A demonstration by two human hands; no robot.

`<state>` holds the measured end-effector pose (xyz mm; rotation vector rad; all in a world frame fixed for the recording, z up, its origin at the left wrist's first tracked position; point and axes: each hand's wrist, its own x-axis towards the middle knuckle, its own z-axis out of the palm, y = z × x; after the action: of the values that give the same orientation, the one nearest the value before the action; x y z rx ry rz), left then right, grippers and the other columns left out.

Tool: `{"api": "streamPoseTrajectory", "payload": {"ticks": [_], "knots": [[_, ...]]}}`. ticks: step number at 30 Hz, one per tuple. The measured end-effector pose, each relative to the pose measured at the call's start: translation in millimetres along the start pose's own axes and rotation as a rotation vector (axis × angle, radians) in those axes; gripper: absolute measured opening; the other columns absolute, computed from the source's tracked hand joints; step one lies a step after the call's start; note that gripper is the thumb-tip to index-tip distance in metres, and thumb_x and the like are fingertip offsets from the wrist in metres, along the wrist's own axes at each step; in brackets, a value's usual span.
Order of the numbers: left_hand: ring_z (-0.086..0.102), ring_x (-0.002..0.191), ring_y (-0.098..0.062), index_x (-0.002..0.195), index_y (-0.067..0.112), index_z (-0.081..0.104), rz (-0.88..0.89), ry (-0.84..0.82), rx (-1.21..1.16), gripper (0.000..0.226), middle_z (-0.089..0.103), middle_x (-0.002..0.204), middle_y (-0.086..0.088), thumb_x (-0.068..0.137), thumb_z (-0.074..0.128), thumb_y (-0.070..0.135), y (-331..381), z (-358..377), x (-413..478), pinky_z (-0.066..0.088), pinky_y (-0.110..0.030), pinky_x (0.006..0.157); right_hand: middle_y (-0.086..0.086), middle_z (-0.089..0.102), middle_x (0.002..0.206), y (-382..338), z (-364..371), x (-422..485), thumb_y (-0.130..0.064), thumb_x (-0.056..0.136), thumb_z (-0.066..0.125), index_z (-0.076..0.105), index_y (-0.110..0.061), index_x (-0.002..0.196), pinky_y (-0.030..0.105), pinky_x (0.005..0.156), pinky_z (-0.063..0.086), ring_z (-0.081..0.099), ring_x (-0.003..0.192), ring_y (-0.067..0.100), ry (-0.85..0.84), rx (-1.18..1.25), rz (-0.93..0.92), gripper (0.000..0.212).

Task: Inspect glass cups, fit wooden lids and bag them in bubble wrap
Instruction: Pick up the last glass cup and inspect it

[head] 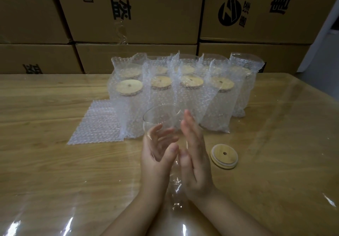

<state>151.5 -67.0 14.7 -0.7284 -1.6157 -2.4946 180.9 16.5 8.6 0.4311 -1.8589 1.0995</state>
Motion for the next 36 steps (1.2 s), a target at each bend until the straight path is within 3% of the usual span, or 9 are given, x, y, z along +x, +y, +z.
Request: {"api": "streamPoseTrajectory", "payload": {"ticks": [5, 7, 11, 15, 20, 23, 28, 33, 36], "knots": [[0.057, 0.113, 0.004, 0.127, 0.052, 0.046, 0.373, 0.036, 0.450, 0.056, 0.066, 0.098, 0.014, 0.077, 0.070, 0.047, -2.6, 10.2, -3.1, 0.047, -0.031, 0.101, 0.006, 0.068, 0.120, 1.5, -1.3, 7.8, -0.050, 0.089, 0.052, 0.057, -0.030, 0.128, 0.039, 0.098, 0.048, 0.061, 0.116, 0.025, 0.160, 0.648, 0.787, 0.044], [0.058, 0.113, -0.015, 0.126, 0.035, 0.049, 0.394, -0.073, 0.471, 0.064, 0.060, 0.116, 0.004, 0.071, 0.072, 0.060, -5.3, -0.2, 1.2, 0.044, -0.030, 0.097, 0.015, 0.068, 0.115, 5.3, -2.9, 9.2, -0.059, 0.074, 0.064, 0.066, -0.012, 0.117, 0.046, 0.099, 0.046, 0.059, 0.117, 0.033, 0.178, 0.780, 0.981, 0.063], [0.055, 0.115, -0.015, 0.125, 0.013, 0.047, 0.548, -0.128, 0.571, 0.080, 0.057, 0.117, -0.005, 0.070, 0.069, 0.067, -4.7, -12.6, 6.6, 0.042, -0.024, 0.097, 0.006, 0.073, 0.087, 14.1, -9.5, 7.9, -0.038, 0.092, 0.044, 0.078, -0.015, 0.083, 0.038, 0.084, 0.055, 0.070, 0.086, 0.021, 0.002, 0.908, 1.193, 0.042], [0.046, 0.123, -0.002, 0.124, 0.008, 0.047, 0.627, -0.184, 0.605, 0.085, 0.047, 0.128, 0.019, 0.070, 0.068, 0.070, -2.2, -15.0, 12.1, 0.037, -0.019, 0.102, 0.017, 0.068, 0.088, 12.9, -15.9, 16.3, -0.045, 0.096, 0.041, 0.064, 0.002, 0.109, 0.038, 0.077, 0.047, 0.063, 0.081, 0.028, -0.177, 0.790, 1.320, 0.054], [0.046, 0.131, -0.019, 0.135, 0.014, 0.041, 0.564, -0.287, 0.557, 0.088, 0.043, 0.143, 0.013, 0.069, 0.073, 0.063, -9.5, -20.5, 15.6, 0.036, -0.030, 0.107, 0.012, 0.061, 0.066, 7.7, -25.9, 28.4, -0.036, 0.101, 0.031, 0.056, 0.002, 0.114, 0.026, 0.057, 0.045, 0.055, 0.062, 0.019, -0.251, 0.654, 1.387, 0.047], [0.047, 0.129, -0.020, 0.136, 0.025, 0.036, 0.551, -0.299, 0.559, 0.084, 0.044, 0.142, 0.013, 0.070, 0.074, 0.062, -14.2, -17.7, 13.8, 0.037, -0.033, 0.106, 0.003, 0.060, 0.056, 4.1, -27.0, 32.8, -0.021, 0.101, 0.036, 0.055, -0.008, 0.089, 0.024, 0.056, 0.043, 0.055, 0.056, 0.013, -0.207, 0.690, 1.374, 0.026], [0.041, 0.130, -0.006, 0.141, 0.033, 0.024, 0.430, -0.224, 0.594, 0.088, 0.038, 0.141, 0.014, 0.072, 0.064, 0.072, -22.7, -19.1, 9.7, 0.034, -0.020, 0.108, 0.017, 0.065, 0.120, 3.4, -18.0, 20.2, -0.023, 0.090, 0.053, 0.063, -0.002, 0.120, 0.044, 0.103, 0.043, 0.061, 0.114, 0.029, 0.108, 0.801, 1.148, 0.038], [0.035, 0.131, 0.003, 0.145, 0.039, 0.019, 0.498, -0.152, 0.723, 0.086, 0.042, 0.138, 0.011, 0.076, 0.059, 0.071, -22.3, -21.4, 14.0, 0.034, -0.020, 0.106, 0.004, 0.073, 0.107, 0.1, -18.7, 22.2, -0.035, 0.098, 0.032, 0.076, -0.016, 0.099, 0.024, 0.077, 0.055, 0.068, 0.101, 0.013, 0.149, 0.882, 0.936, 0.048], [0.039, 0.130, -0.009, 0.145, 0.033, 0.021, 0.718, -0.158, 0.949, 0.084, 0.041, 0.138, -0.005, 0.079, 0.063, 0.062, -22.9, -20.5, 18.2, 0.035, -0.033, 0.104, 0.009, 0.068, 0.120, -3.4, -27.0, 28.2, -0.045, 0.091, 0.042, 0.068, -0.013, 0.110, 0.025, 0.086, 0.051, 0.063, 0.112, 0.018, 0.205, 0.846, 0.765, 0.046]]}}
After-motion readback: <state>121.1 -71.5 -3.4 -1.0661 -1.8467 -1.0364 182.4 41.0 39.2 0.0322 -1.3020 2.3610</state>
